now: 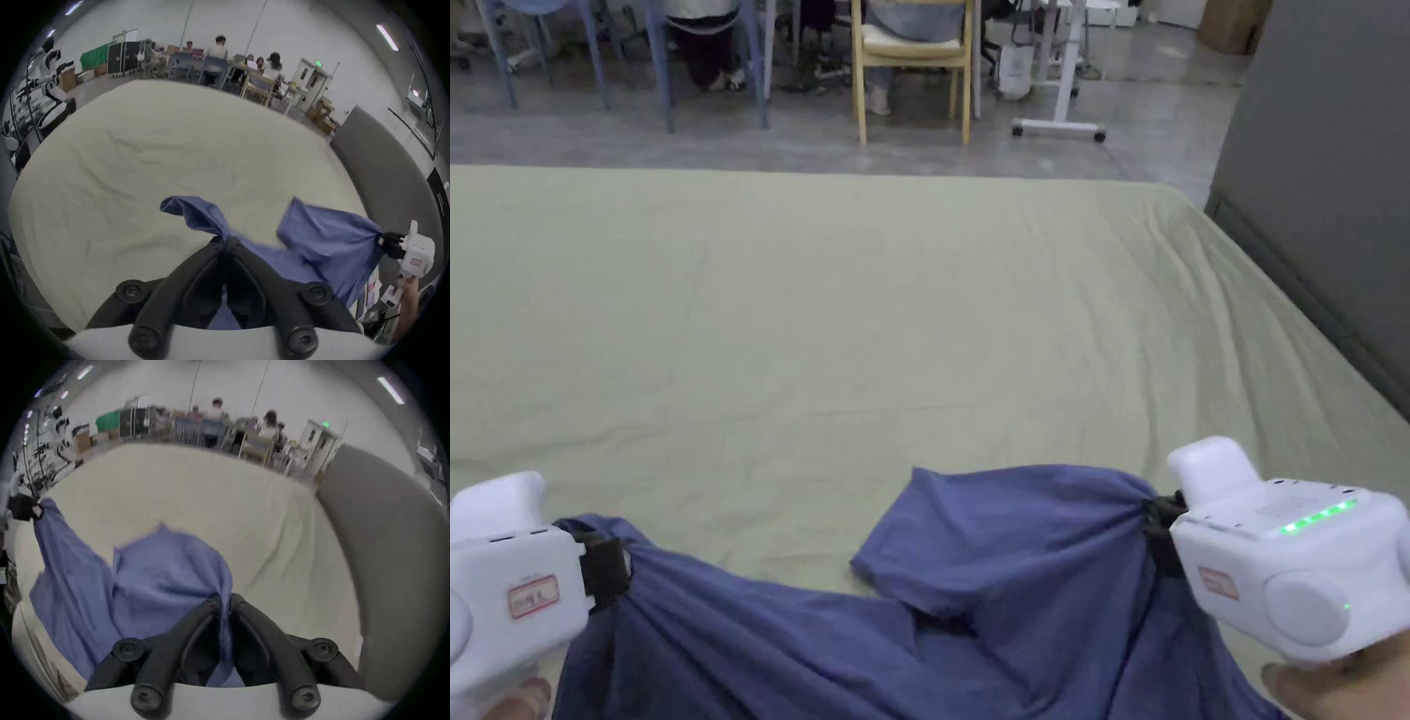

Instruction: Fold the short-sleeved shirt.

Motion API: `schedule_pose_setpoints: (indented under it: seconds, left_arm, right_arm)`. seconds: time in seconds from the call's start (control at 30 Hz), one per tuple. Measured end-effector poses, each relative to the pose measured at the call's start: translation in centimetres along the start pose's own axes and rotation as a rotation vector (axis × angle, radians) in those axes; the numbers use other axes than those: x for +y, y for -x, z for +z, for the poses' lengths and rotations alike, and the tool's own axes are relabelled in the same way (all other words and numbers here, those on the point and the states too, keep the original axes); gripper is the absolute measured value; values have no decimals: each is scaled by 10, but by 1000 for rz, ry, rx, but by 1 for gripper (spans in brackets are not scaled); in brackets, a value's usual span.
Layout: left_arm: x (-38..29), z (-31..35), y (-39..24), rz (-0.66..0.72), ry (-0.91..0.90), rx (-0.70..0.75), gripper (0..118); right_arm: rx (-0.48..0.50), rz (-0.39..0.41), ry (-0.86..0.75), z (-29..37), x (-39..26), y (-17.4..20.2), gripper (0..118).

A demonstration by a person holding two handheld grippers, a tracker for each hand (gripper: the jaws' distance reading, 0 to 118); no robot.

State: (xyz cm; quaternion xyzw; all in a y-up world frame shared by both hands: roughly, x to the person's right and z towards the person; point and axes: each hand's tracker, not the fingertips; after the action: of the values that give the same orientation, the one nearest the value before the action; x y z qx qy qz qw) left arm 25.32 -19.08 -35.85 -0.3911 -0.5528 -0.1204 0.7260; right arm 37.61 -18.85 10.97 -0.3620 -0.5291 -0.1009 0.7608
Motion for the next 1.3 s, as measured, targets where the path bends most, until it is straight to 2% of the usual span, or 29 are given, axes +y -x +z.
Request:
schedule_pose_setpoints:
  seconds: [0.13,0.27,0.33,0.47,0.53,0.6,0.7,0.8,0.87,0.93,1.0,1.1,1.3]
  left_arm:
    - [75,40,-1,-35,-140,-6,0]
    - [150,83,4,-6,-290,-12,0]
    - [182,102,-3,3,-330,-27,0]
    - [251,117,-13,-49,-401,6,0]
    - [282,124,-16,-21,-438,-61,0]
    - [309,132,-15,34,-473,-147,0]
    - [347,135,-20,34,-472,-124,0]
    - [370,133,-30,-35,-486,-72,0]
    - [384,128,-30,-28,-485,-72,0]
    - [395,120,-28,-14,-479,-82,0]
    - [401,111,-28,-11,-467,-76,0]
    - [401,95,-30,-25,-447,-55,0]
    - [365,43,-32,-32,-375,-8,0]
  right_arm:
    - [-89,-16,-146,58,70,-41,9]
    - [-148,-52,-246,101,134,-76,9]
    - [-197,-32,-264,112,165,-88,9]
    - [-215,-29,-284,130,232,-104,9]
    - [-213,-39,-296,135,268,-111,9]
    - [-266,2,-304,138,299,-114,9]
    - [-270,-7,-306,140,342,-126,9]
    - [-280,-17,-312,138,373,-134,9]
    - [-279,-19,-307,134,389,-136,9]
    - [-325,-3,-270,121,401,-137,9]
    - [-302,-15,-266,113,406,-139,9]
    - [-286,-34,-249,93,405,-139,9]
    - [-293,9,-180,22,371,-120,9]
